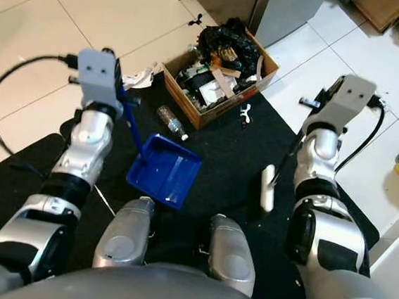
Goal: Sweep floor
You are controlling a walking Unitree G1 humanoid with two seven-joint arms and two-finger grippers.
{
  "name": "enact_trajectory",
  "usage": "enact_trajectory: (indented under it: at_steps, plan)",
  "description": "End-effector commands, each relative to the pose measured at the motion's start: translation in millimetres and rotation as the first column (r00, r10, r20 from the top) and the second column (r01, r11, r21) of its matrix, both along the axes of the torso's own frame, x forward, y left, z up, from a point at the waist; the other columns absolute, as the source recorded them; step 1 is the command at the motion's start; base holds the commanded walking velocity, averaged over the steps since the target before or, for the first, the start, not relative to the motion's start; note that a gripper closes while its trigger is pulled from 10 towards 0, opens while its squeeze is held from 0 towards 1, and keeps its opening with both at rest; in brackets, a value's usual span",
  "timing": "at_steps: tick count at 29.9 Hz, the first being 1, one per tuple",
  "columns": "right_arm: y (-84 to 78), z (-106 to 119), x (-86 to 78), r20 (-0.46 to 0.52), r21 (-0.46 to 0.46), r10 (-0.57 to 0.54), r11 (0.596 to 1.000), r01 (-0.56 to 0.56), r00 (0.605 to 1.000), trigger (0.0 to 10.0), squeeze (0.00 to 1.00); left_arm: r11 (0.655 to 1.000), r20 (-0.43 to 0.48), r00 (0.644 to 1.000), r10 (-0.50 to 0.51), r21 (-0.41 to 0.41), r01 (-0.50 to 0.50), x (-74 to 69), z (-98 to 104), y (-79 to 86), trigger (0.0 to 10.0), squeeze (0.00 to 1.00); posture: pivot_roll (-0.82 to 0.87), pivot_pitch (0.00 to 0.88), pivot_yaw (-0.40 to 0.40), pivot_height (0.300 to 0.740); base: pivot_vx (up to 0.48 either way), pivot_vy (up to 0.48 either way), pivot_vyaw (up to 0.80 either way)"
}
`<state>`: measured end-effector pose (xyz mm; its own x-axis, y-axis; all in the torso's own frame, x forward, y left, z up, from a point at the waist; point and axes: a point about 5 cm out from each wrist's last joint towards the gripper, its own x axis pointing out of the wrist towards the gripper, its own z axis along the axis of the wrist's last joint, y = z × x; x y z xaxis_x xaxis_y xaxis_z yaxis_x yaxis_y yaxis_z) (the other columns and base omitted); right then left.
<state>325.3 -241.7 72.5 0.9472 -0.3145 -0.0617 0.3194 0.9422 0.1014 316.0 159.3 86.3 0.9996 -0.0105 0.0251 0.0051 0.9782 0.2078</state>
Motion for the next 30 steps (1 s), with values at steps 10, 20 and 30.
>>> enact_trajectory:
  at_steps: [10,20,30]
  plan:
    - [16.9,23,14.4,0.113,0.032,0.0,0.999,-0.003,0.994,10.0,0.0,0.999,0.046,0.998,-0.041,0.013,0.041,22.1,43,-7.9,10.0,0.0,0.14,0.0,-0.034,0.74,0.0,0.0,0.0]
    - [38.1,12,13.7,0.076,0.072,0.066,0.995,-0.071,0.995,10.0,0.0,0.994,0.016,0.995,0.097,0.052,-0.098,-10.8,44,53.2,10.0,0.0,0.19,0.0,-0.051,0.74,0.0,0.0,0.0]
    - [43.6,17,20.5,0.072,0.066,0.101,0.992,-0.105,0.992,10.0,0.0,0.991,-0.015,0.991,0.132,-0.019,-0.132,-20.0,36,60.0,10.0,0.0,0.2,0.0,-0.074,0.74,0.0,0.0,0.0]
